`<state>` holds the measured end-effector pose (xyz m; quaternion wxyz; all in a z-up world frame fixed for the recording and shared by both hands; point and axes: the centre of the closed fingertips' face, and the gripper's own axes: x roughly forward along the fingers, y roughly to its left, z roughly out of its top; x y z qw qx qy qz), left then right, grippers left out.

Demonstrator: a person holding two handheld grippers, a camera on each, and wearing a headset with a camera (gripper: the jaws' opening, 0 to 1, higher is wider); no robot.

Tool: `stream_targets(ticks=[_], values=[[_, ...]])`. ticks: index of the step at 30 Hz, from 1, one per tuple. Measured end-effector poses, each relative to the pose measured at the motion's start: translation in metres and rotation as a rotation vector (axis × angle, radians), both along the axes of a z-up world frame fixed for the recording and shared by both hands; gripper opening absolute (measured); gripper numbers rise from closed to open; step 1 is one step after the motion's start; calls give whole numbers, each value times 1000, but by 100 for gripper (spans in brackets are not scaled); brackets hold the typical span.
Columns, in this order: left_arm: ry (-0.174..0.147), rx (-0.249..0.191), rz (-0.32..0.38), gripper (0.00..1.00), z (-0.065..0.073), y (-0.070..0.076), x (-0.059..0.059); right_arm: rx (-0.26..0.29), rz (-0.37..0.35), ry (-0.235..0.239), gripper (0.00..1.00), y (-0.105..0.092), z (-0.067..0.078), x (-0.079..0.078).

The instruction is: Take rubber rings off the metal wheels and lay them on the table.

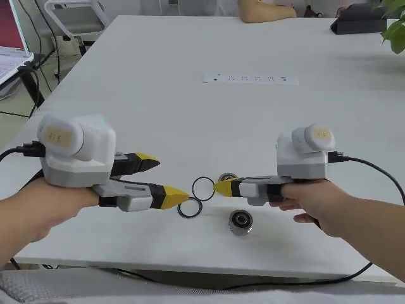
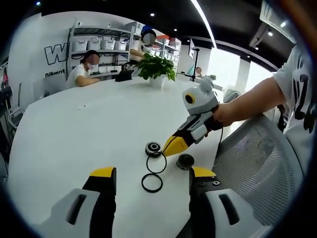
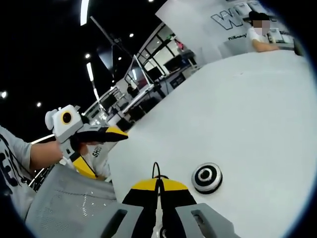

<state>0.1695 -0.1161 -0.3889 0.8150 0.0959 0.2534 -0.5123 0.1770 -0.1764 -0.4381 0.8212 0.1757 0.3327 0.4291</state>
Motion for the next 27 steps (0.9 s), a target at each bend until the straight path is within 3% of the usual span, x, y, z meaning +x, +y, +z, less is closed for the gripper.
stream_targets(ticks=[17,27], values=[[9,11,29,58,-6,11,-1,-33,51,36,0,24,-17,-8],[11,14,32,58,-7,12,0,-103,55,-1,2,22,-25,-5]])
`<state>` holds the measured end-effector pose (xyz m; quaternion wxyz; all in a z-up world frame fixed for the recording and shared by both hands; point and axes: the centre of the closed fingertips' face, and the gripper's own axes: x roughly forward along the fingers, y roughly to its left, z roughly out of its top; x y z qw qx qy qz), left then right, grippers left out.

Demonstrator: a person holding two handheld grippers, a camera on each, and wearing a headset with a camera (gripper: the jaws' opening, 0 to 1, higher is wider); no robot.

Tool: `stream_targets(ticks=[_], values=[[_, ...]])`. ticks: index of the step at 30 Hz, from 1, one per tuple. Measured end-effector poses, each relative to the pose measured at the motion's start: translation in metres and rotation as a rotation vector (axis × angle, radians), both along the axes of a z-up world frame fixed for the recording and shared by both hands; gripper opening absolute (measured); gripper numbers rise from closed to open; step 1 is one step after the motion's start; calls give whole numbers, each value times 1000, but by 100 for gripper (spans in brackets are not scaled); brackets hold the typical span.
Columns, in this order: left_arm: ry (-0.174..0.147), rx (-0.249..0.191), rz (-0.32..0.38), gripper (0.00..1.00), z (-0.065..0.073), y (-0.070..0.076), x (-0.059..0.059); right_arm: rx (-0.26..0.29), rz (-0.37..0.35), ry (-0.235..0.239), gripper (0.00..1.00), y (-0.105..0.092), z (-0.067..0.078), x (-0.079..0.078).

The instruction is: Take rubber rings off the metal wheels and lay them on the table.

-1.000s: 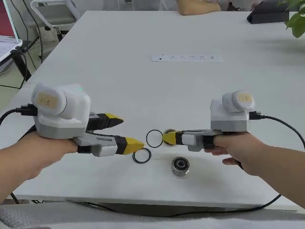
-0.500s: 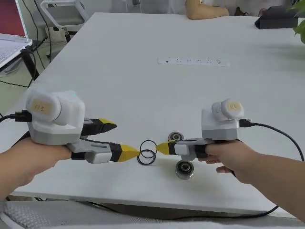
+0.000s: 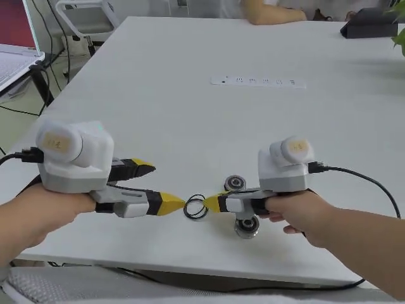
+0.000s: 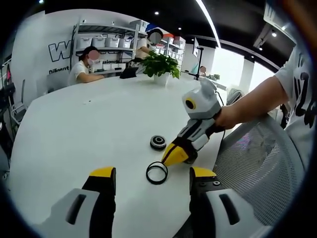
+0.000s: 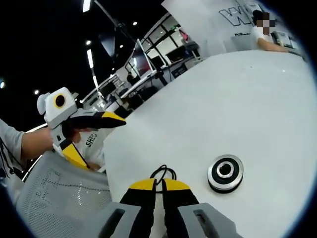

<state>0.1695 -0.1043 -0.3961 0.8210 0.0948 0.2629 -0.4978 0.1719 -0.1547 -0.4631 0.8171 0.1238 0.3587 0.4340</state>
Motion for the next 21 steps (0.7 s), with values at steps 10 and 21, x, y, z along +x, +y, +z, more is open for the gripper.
stream_targets(ticks=[10,21], values=[[8,7,3,57,-3,2,-1,-51,50,-50,12,0,1,-5],[5,13,-5,57,-1,0,2,-57,66,-133,23,-9,16,-3]])
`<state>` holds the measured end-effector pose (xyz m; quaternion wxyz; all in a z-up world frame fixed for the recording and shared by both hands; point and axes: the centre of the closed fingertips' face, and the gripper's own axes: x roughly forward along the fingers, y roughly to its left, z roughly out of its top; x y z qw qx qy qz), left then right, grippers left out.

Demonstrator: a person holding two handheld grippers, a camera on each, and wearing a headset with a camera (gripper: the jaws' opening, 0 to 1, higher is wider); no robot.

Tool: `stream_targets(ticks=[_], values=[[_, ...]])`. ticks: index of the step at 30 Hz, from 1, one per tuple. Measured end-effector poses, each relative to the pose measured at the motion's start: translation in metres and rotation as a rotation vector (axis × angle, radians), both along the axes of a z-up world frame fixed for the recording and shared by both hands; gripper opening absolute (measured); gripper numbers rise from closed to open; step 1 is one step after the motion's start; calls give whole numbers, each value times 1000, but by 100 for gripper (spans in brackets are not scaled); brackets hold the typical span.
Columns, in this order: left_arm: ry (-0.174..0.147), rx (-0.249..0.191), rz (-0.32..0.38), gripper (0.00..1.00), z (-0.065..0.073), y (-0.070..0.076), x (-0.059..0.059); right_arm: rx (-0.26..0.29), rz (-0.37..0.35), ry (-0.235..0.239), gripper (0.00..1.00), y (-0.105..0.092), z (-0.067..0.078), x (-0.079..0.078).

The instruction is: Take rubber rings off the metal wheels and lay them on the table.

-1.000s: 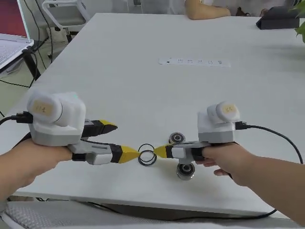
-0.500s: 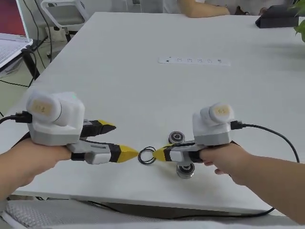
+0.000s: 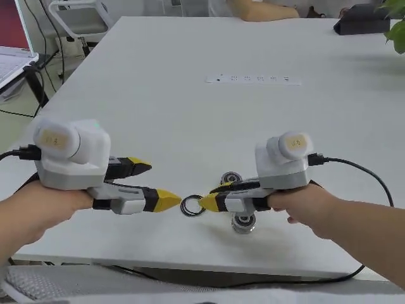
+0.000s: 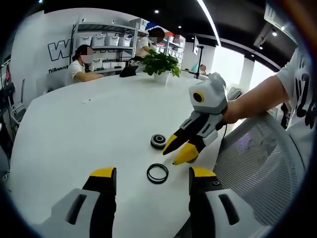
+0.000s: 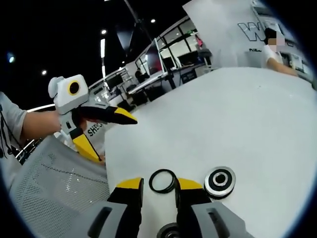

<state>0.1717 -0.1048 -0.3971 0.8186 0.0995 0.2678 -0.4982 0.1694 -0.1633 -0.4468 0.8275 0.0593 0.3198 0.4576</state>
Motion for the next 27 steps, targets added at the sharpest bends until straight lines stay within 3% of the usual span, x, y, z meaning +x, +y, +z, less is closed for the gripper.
stream_targets(ticks=[11,27], values=[[-8,-1,-17,56,5,-10,6,19,-52,-67,26,-24,21,7],[-28,3,-66,55,11,-36,14,-16,-101,-130,30,-59,24,14]])
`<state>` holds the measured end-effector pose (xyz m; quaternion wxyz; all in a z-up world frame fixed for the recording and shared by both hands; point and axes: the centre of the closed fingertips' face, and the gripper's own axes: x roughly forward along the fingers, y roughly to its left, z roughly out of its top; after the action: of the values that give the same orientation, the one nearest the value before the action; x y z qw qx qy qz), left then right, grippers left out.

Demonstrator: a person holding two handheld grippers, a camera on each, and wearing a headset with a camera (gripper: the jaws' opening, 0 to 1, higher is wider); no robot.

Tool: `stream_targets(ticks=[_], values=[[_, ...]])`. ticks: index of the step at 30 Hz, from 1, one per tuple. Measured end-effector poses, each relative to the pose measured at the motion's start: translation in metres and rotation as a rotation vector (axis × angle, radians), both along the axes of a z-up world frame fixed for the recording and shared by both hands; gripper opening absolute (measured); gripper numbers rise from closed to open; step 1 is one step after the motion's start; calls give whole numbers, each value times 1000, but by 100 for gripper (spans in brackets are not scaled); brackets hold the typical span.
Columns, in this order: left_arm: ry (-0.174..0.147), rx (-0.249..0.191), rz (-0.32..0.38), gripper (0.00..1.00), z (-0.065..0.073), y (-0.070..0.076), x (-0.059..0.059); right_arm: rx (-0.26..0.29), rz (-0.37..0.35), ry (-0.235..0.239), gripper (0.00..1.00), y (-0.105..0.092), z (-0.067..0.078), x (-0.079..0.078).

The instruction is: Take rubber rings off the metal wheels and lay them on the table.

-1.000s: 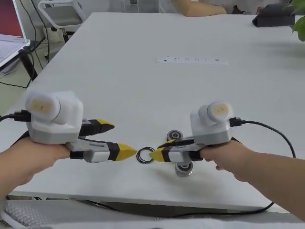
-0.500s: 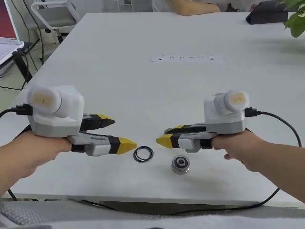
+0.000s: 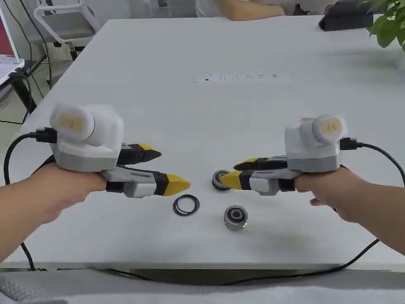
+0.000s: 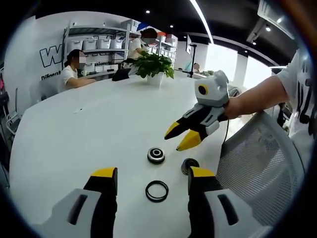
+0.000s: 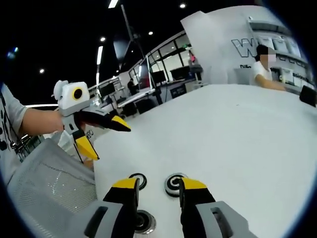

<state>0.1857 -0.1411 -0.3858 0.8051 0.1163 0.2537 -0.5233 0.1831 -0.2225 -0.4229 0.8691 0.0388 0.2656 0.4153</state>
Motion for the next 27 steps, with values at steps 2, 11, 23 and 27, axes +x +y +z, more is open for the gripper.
stream_targets(ticks=[2,11,23,27], values=[[1,0,-1,54,-1,-3,2,-8,-1,-7,31,-2,0,1],[4,9,-18,52,-6,-18,10,-63,-1,-32,30,-18,-8,4],[6,35,-63,47,-20,-37,12,-138,28,-53,27,-25,-27,7],[6,49,-79,44,-26,-44,14,-148,32,-52,26,-25,-31,9]])
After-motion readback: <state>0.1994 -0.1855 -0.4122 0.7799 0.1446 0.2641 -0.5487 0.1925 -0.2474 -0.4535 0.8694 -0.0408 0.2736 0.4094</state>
